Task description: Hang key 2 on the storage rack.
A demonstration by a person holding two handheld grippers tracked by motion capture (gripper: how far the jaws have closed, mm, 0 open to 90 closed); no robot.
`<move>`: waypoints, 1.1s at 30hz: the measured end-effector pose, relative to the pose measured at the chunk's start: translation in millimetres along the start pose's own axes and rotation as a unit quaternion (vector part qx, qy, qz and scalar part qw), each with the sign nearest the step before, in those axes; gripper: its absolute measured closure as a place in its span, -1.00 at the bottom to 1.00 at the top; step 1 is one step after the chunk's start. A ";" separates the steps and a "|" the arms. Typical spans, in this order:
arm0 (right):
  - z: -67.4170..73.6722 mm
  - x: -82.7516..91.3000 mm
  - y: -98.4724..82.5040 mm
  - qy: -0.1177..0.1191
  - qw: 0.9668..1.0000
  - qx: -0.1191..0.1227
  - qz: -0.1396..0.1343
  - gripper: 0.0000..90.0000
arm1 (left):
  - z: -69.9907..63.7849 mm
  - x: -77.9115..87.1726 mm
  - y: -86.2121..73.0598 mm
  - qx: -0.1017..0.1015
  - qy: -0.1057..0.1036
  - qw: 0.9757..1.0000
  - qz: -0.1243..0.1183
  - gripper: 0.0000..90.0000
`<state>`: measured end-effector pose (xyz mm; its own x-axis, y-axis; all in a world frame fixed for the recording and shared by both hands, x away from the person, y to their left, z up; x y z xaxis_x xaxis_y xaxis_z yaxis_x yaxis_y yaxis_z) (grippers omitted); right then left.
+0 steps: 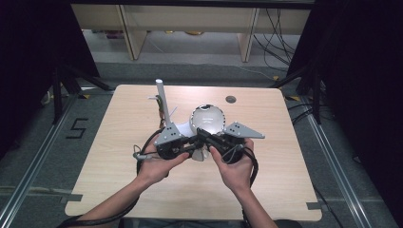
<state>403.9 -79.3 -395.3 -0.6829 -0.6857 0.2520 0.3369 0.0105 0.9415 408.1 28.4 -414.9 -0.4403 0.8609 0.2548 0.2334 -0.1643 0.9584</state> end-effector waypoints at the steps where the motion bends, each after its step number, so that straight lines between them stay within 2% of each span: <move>1: -0.1 -0.1 0.0 -0.002 1.000 0.001 0.004 0.86 | 0.1 0.6 0.2 -0.004 0.004 1.000 0.003 0.67; 7: 1.8 -1.5 -1.0 0.004 1.000 0.003 0.004 0.78 | 0.2 1.8 1.3 -0.013 0.008 1.000 0.009 0.68; 9: 1.7 -1.1 -1.3 0.003 1.000 -0.004 0.007 0.71 | 0.3 2.2 1.1 -0.014 0.009 1.000 0.010 0.68; 11: 1.4 -0.4 -1.0 0.001 1.000 -0.012 0.003 0.65 | 0.8 2.6 0.9 -0.016 0.010 1.000 0.011 0.68; 13: -1.5 0.4 0.9 -0.001 1.000 -0.004 -0.008 0.57 | 1.1 2.8 0.3 -0.013 0.013 1.000 0.012 0.68; 15: -1.0 4.1 3.1 0.003 1.000 -0.021 -0.011 0.52 | 2.0 3.1 -0.4 -0.013 0.014 1.000 0.014 0.68; 17: -3.7 8.4 6.3 0.003 1.000 -0.021 -0.017 0.50 | 3.0 3.7 -1.4 -0.012 0.015 1.000 0.017 0.68; 18: -5.2 9.3 7.9 0.000 0.999 -0.019 -0.027 0.49 | 3.8 4.1 -1.8 -0.012 0.017 1.000 0.017 0.69; 19: -7.4 12.6 8.6 -0.008 0.999 -0.020 -0.024 0.49 | 5.1 4.7 -2.3 -0.010 0.018 1.000 0.017 0.69; 20: -9.4 15.8 10.9 -0.007 0.999 -0.021 -0.036 0.48 | 6.3 5.6 -2.8 -0.010 0.019 1.000 0.018 0.69; 22: -13.7 21.9 11.9 -0.013 0.999 -0.034 -0.039 0.48 | 9.0 6.4 -4.4 -0.006 0.020 1.000 0.017 0.69; 25: -21.6 29.5 11.3 -0.023 0.998 -0.031 -0.041 0.48 | 12.3 9.8 -7.3 -0.001 0.029 0.999 0.026 0.69; 27: -26.1 34.4 9.3 -0.032 0.998 -0.039 -0.042 0.48 | 15.1 12.1 -8.8 -0.001 0.034 0.999 0.027 0.69; 28: -30.1 37.8 8.4 -0.037 0.998 -0.032 -0.045 0.48 | 17.3 14.0 -9.7 -0.002 0.037 0.999 0.029 0.69; 29: -31.2 41.6 5.7 -0.041 0.997 -0.051 -0.041 0.48 | 18.4 14.4 -10.2 0.001 0.038 0.999 0.026 0.69; 30: -34.7 42.9 4.9 -0.043 0.997 -0.045 -0.049 0.48 | 20.5 15.7 -10.9 0.001 0.041 0.999 0.026 0.69; 31: -35.8 46.2 2.5 -0.045 0.996 -0.060 -0.045 0.48 | 22.3 17.6 -11.8 0.002 0.046 0.998 0.030 0.69; 33: -44.5 51.0 -1.5 -0.057 0.996 -0.055 -0.047 0.48 | 26.3 19.8 -13.5 0.001 0.052 0.998 0.029 0.69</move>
<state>397.4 -146.7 -393.8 -0.7813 -0.5931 0.1943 0.3336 -0.1338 0.9332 419.0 60.3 -426.2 -0.5131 0.7960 0.3212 0.2632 -0.2103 0.9415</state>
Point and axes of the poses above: each handheld gripper's, and its own axes: x roughly backward along the jaws, y roughly out of its top, z roughly to its left, the point moved 6 cm from there along -x, roughly forward along the jaws, and after that the axes turned 6 degrees about -y, right-handed, at the moved point
